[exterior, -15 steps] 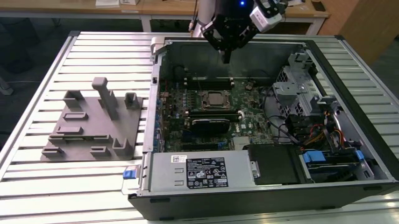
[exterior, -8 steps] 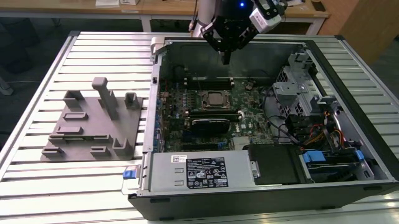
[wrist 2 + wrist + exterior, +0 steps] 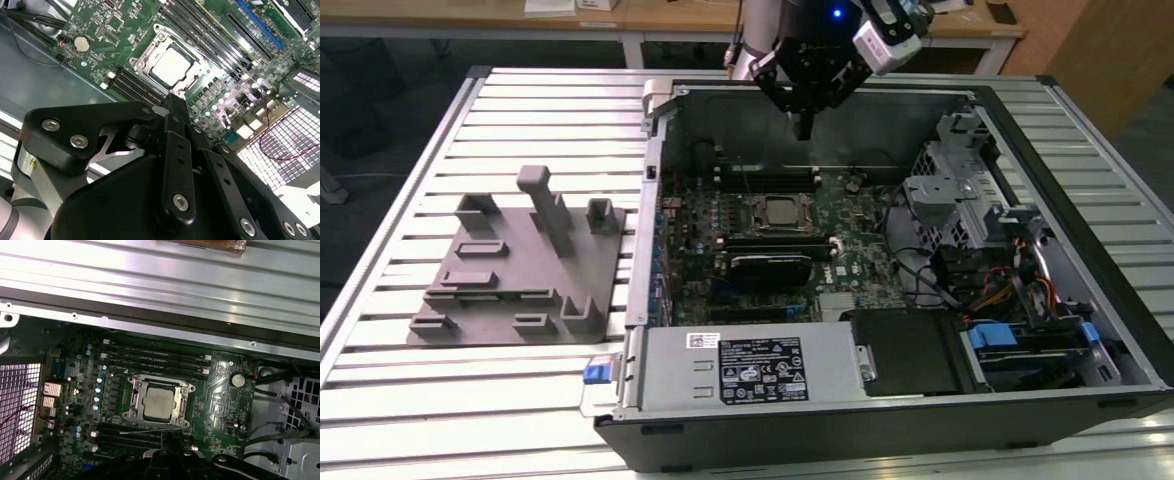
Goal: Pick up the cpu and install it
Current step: 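Close the cpu cover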
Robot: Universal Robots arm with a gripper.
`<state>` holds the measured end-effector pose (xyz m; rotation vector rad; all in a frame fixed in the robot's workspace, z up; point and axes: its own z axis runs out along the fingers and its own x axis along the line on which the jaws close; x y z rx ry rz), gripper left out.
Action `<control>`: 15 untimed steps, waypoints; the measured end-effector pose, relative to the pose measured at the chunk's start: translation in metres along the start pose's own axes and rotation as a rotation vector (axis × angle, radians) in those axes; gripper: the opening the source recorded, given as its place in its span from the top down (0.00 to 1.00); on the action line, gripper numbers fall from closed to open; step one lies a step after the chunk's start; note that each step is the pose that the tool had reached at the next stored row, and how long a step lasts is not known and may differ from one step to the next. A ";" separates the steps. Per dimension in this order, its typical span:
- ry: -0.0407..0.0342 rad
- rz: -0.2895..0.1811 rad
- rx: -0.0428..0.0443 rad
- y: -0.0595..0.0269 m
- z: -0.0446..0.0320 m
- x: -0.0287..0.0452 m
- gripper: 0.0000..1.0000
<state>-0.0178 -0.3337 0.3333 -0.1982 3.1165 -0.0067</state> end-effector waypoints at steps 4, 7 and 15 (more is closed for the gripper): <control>-0.0001 0.000 0.0000 0.0000 0.0015 0.0000 0.89; 0.0000 0.000 0.0000 0.0000 0.0026 0.0000 0.89; 0.0000 0.000 0.0000 0.0000 0.0056 0.0001 0.89</control>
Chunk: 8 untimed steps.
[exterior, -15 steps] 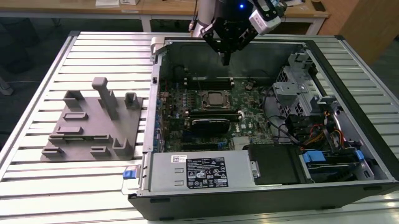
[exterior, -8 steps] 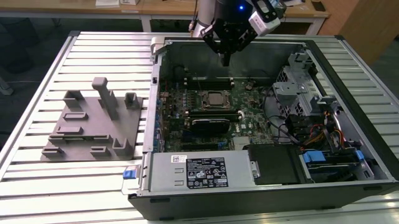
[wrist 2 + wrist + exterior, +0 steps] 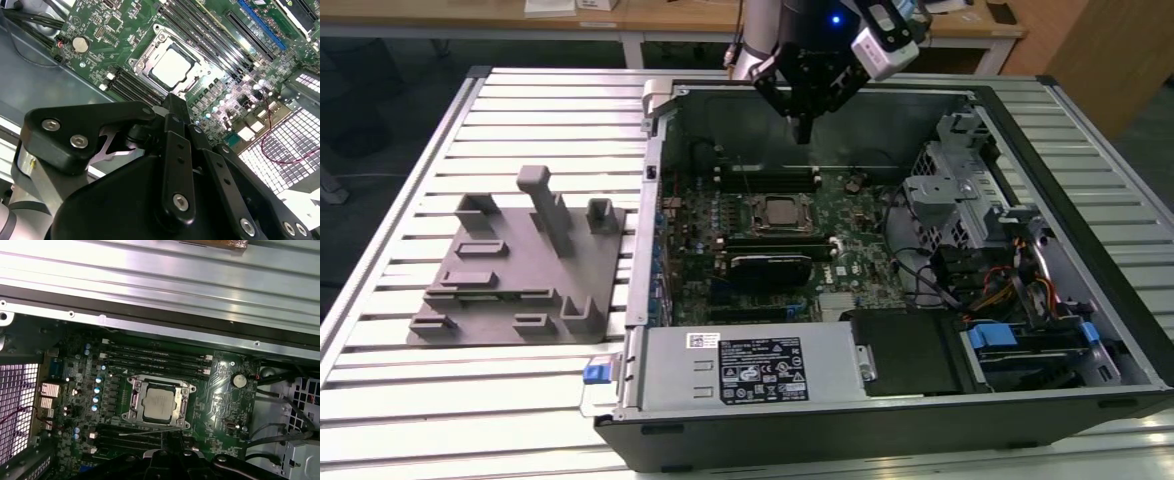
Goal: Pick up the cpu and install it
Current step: 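Close the cpu cover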
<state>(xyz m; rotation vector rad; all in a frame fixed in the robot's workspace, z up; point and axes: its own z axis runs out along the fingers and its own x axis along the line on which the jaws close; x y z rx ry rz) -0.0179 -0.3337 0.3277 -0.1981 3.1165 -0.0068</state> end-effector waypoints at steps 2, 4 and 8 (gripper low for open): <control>0.0000 0.000 0.0000 0.0000 0.0008 0.0000 0.89; 0.0000 0.000 0.0000 0.0000 0.0013 0.0000 0.89; 0.0000 0.000 0.0000 0.0000 0.0034 0.0001 0.89</control>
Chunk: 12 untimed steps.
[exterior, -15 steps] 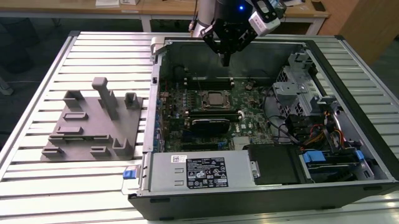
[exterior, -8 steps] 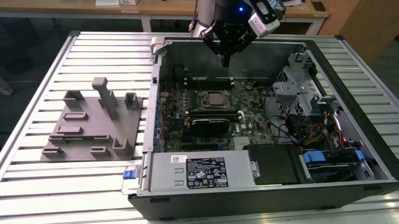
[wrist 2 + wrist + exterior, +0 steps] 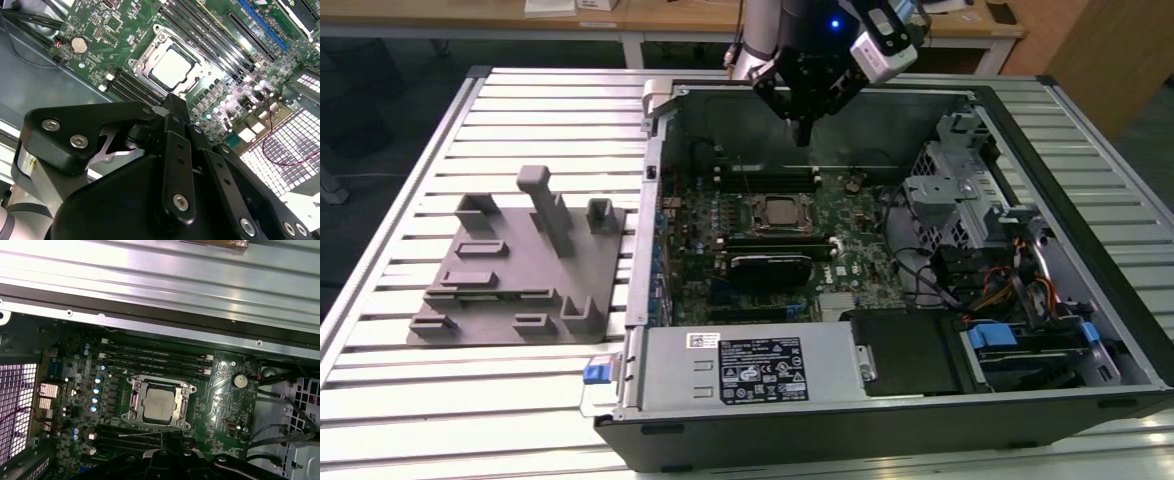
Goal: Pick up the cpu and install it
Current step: 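Close the cpu cover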
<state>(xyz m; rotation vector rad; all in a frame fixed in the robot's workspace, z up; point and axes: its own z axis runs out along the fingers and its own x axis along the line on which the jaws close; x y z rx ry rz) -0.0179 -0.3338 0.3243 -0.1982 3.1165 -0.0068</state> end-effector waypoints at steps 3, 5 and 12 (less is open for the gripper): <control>0.0001 0.000 0.0002 0.0000 0.0004 0.0000 0.89; 0.0000 0.000 -0.0001 0.0000 0.0010 0.0000 0.89; 0.0000 0.000 0.0000 0.0000 0.0050 0.0001 0.89</control>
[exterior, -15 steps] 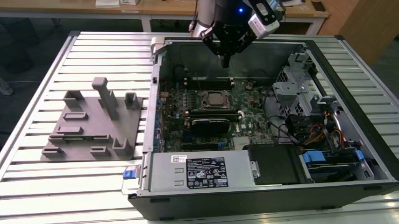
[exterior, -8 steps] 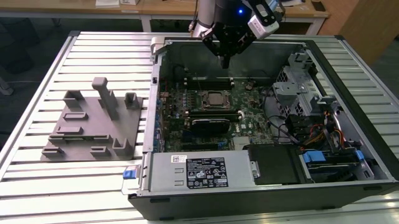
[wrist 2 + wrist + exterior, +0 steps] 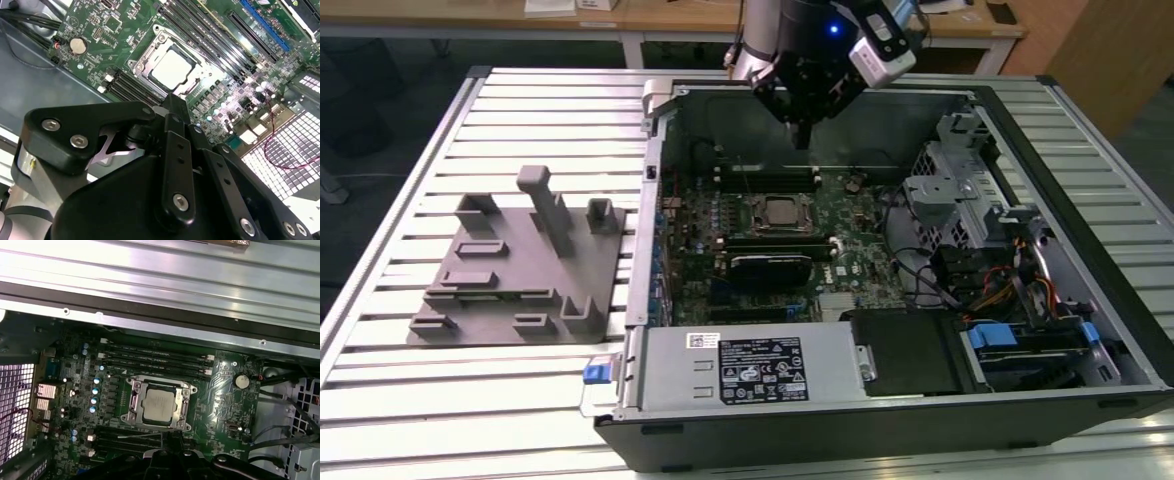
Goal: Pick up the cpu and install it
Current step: 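Close the cpu cover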
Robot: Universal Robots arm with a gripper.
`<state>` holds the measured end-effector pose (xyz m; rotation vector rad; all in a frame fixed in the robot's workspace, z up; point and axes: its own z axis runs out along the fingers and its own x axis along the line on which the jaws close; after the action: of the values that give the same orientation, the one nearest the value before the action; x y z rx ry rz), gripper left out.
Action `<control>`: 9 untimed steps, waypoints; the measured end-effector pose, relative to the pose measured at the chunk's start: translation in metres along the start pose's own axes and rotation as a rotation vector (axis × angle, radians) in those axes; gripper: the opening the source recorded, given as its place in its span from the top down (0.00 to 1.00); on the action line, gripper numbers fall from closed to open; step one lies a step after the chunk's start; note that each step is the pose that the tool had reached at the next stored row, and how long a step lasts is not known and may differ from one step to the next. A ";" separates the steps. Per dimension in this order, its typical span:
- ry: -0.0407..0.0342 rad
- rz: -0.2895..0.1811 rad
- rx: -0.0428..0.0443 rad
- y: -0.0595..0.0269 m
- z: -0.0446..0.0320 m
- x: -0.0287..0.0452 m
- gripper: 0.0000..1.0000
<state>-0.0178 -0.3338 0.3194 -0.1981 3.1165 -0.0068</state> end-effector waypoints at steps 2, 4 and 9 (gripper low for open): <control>0.0001 0.000 0.0003 0.0000 0.0009 0.0000 0.89; 0.0002 0.000 0.0006 0.0000 0.0012 0.0000 0.89; -0.0001 0.000 0.0002 0.0000 0.0020 0.0000 0.89</control>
<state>-0.0178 -0.3337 0.3174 -0.1981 3.1163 -0.0071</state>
